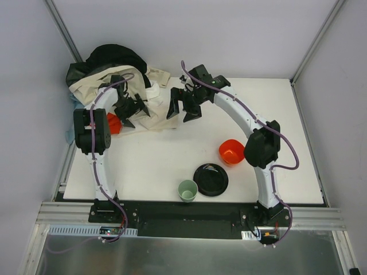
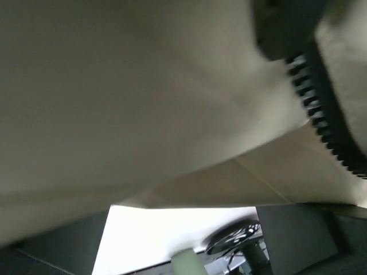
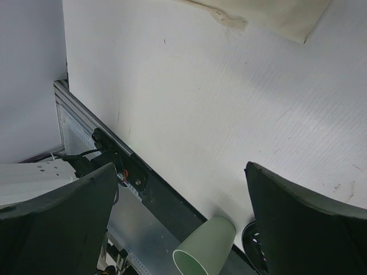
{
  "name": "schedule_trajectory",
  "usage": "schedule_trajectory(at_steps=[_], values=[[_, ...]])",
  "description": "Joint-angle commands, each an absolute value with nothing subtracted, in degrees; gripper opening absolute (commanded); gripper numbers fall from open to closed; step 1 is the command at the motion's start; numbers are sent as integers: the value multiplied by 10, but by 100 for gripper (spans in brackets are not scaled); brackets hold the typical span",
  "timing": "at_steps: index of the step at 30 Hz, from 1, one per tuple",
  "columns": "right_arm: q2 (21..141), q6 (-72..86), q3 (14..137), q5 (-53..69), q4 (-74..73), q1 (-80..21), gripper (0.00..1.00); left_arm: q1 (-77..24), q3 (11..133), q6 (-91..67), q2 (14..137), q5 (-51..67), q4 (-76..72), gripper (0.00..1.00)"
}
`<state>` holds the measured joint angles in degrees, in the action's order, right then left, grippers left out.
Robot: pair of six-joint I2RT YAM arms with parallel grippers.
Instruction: Pick out a specific cloth from the pile
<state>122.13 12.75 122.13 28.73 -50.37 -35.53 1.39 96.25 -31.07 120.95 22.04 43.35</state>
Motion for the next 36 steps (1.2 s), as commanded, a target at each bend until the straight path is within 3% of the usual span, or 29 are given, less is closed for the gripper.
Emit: schedule_trajectory(at_steps=[1, 4, 8, 10, 23, 30, 36], values=[[1179, 110, 1219, 282, -521, -347, 96, -16, 1031, -339, 1254, 208, 425, 94], [1179, 105, 1219, 283, -526, -344, 96, -25, 1059, -352, 1274, 201, 425, 77], [1181, 100, 1219, 283, -531, -340, 96, -24, 1101, -351, 1280, 205, 425, 17], [1186, 102, 1219, 286, -530, -340, 96, -24, 1126, -351, 1274, 205, 425, 0], [1273, 242, 1242, 359, -387, -370, 96, 79, 1345, -468, 1261, 246, 390, 0], [1367, 415, 1270, 389, -223, -396, 96, 140, 1346, -551, 1221, 208, 297, 0], [1481, 573, 1370, 372, -102, -437, 99, 148, 1346, -585, 1198, 203, 209, 0]])
